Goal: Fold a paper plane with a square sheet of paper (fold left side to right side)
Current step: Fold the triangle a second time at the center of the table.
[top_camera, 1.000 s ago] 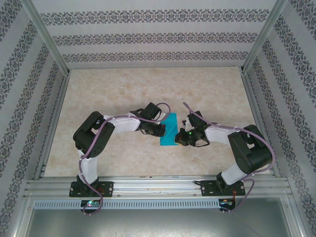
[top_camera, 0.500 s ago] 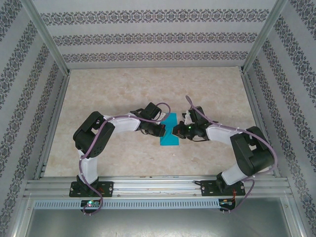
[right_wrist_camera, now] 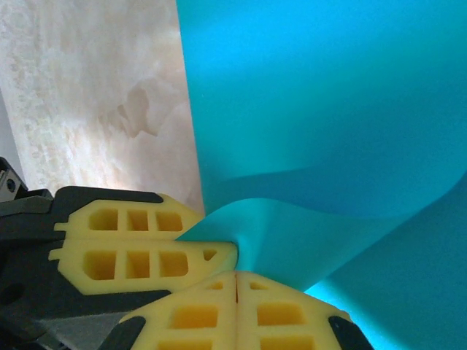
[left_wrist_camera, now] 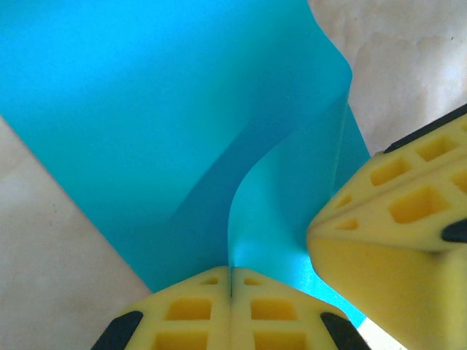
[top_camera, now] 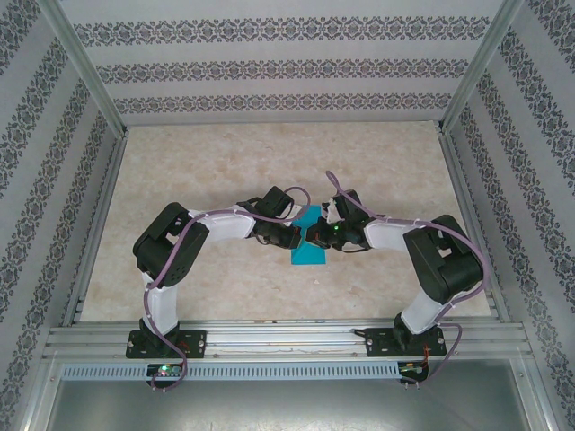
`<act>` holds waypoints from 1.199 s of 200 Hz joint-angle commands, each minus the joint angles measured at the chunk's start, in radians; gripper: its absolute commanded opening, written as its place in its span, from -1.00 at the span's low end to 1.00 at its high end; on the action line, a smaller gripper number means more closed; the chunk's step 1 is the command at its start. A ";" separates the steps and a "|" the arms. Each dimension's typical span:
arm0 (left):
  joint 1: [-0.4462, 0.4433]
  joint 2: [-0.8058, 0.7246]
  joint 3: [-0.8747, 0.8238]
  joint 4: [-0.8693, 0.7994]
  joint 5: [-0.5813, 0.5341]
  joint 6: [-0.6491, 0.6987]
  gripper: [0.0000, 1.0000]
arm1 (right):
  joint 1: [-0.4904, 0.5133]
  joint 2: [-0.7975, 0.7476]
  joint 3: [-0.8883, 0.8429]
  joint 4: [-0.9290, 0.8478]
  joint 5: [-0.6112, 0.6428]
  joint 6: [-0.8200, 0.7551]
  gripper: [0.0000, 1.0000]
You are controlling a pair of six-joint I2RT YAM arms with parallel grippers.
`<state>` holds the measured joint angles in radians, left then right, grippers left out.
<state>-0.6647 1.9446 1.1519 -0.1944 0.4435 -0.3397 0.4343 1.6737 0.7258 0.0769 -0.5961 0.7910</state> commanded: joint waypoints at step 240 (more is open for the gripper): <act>0.004 -0.029 0.013 -0.072 -0.041 0.015 -0.67 | 0.017 0.059 0.008 -0.106 0.064 -0.035 -1.00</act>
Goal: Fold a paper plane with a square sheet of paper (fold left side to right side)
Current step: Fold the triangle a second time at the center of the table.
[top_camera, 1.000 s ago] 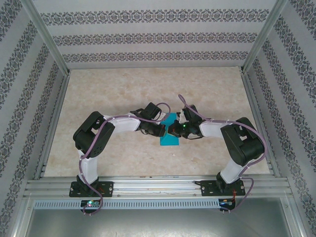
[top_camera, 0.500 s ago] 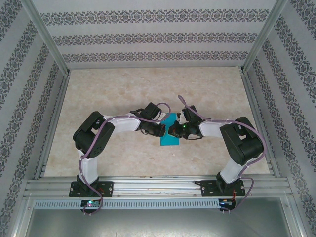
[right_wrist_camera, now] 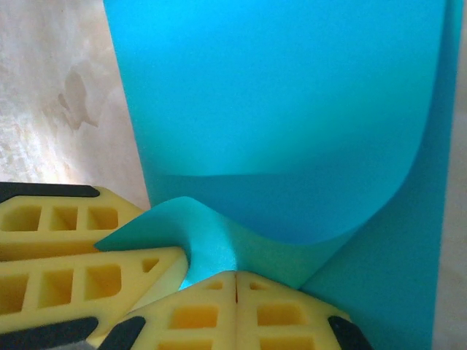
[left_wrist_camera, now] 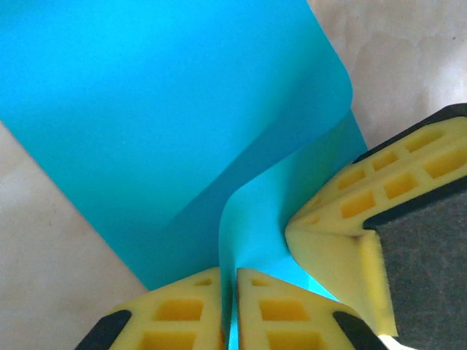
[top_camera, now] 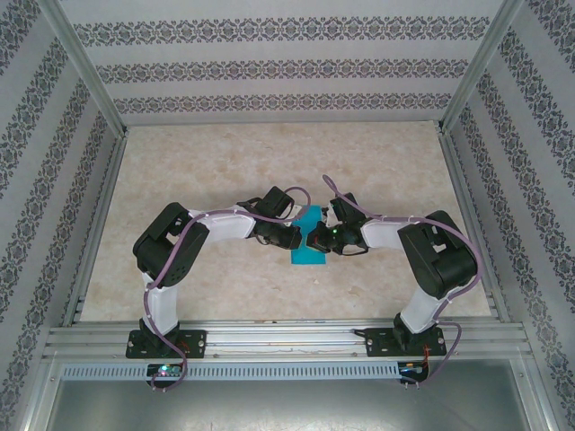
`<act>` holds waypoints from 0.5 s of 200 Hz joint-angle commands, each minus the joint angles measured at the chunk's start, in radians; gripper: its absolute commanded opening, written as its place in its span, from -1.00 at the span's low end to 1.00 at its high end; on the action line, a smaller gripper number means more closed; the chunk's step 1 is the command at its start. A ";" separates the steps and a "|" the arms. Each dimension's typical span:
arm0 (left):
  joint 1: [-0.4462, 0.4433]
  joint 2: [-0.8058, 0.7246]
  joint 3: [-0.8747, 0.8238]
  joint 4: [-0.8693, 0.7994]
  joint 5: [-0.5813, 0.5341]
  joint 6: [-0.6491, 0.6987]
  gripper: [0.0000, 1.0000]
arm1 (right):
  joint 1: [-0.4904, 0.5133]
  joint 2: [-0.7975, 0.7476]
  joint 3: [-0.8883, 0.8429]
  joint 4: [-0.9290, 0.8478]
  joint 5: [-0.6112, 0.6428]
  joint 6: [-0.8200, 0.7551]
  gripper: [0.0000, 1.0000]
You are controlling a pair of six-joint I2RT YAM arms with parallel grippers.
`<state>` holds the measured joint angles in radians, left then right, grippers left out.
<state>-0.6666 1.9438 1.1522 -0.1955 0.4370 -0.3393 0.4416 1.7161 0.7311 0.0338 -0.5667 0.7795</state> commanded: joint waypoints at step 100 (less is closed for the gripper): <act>0.025 -0.250 -0.009 -0.169 0.000 -0.057 -0.49 | 0.009 0.017 -0.007 -0.060 0.030 -0.031 -1.00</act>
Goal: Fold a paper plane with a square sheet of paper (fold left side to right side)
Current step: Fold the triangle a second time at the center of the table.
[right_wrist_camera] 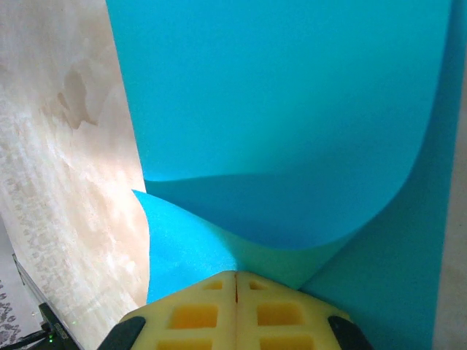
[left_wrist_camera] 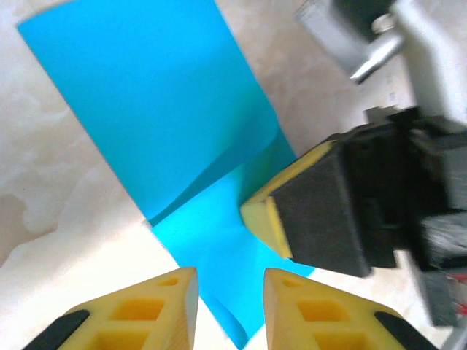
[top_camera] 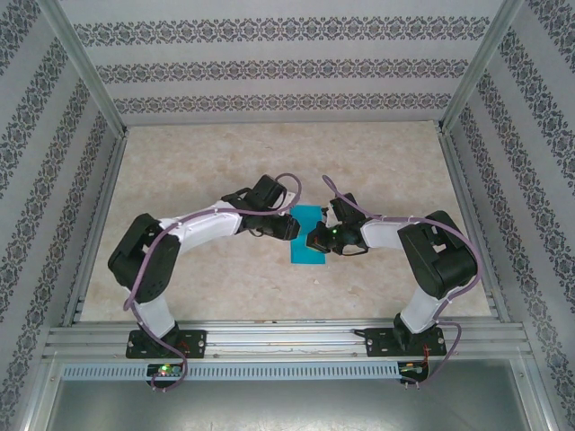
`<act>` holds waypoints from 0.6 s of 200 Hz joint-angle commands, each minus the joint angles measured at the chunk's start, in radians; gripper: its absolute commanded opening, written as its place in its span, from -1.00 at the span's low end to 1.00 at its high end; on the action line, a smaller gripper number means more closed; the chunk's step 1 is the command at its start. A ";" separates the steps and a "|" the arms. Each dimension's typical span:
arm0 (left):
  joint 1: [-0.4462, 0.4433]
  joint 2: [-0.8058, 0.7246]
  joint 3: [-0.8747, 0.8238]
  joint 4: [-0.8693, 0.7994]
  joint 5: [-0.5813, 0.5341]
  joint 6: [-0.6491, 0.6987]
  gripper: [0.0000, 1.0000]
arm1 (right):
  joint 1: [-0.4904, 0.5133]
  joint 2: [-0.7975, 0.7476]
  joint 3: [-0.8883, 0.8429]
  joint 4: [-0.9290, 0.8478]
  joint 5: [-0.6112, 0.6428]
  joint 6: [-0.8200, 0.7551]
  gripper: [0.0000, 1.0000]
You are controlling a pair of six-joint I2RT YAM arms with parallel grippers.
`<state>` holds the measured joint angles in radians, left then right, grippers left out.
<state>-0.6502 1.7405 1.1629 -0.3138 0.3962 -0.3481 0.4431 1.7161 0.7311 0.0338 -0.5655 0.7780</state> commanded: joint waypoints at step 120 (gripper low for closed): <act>-0.066 0.095 -0.081 0.162 0.256 -0.297 -0.68 | 0.008 0.019 -0.012 -0.062 0.024 -0.030 -1.00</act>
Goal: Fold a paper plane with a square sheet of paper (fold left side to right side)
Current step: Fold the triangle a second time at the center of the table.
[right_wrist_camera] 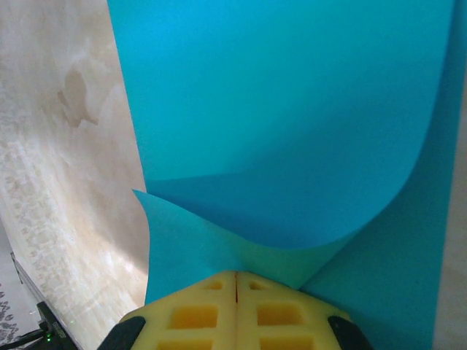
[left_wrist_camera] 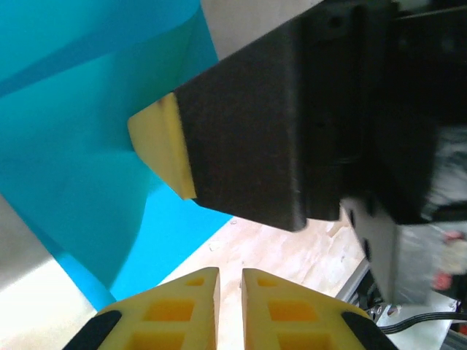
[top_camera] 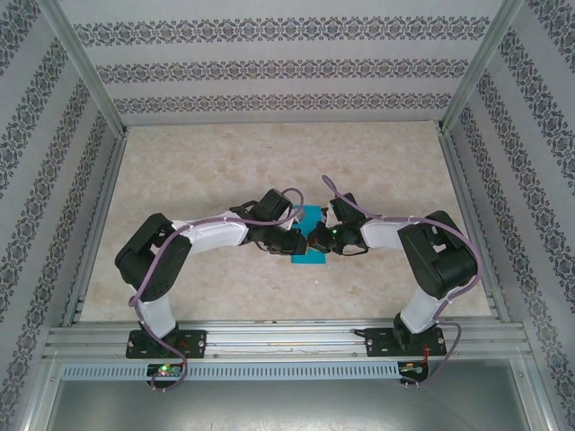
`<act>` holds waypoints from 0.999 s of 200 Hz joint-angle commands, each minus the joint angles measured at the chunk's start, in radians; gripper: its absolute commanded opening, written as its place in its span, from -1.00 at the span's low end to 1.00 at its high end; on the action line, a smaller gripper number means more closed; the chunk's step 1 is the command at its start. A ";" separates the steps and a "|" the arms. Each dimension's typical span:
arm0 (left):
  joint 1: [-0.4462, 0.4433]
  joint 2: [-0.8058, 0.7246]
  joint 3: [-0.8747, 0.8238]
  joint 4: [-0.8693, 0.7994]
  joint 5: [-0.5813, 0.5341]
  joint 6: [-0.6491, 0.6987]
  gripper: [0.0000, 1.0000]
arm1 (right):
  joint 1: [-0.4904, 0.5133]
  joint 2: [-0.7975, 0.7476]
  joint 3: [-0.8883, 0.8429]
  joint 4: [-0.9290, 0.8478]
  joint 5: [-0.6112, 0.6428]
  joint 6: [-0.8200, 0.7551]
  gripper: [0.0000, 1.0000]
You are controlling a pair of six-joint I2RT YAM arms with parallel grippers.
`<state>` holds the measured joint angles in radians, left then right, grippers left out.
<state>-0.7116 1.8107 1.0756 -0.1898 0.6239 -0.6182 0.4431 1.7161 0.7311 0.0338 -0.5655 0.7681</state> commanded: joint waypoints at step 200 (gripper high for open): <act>-0.003 0.082 -0.030 -0.042 -0.097 0.021 -0.72 | 0.006 0.035 -0.002 -0.069 0.018 -0.023 -1.00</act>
<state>-0.7116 1.8713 1.0595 -0.1959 0.5545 -0.6140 0.4431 1.7180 0.7311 0.0338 -0.5686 0.7601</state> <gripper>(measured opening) 0.138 0.057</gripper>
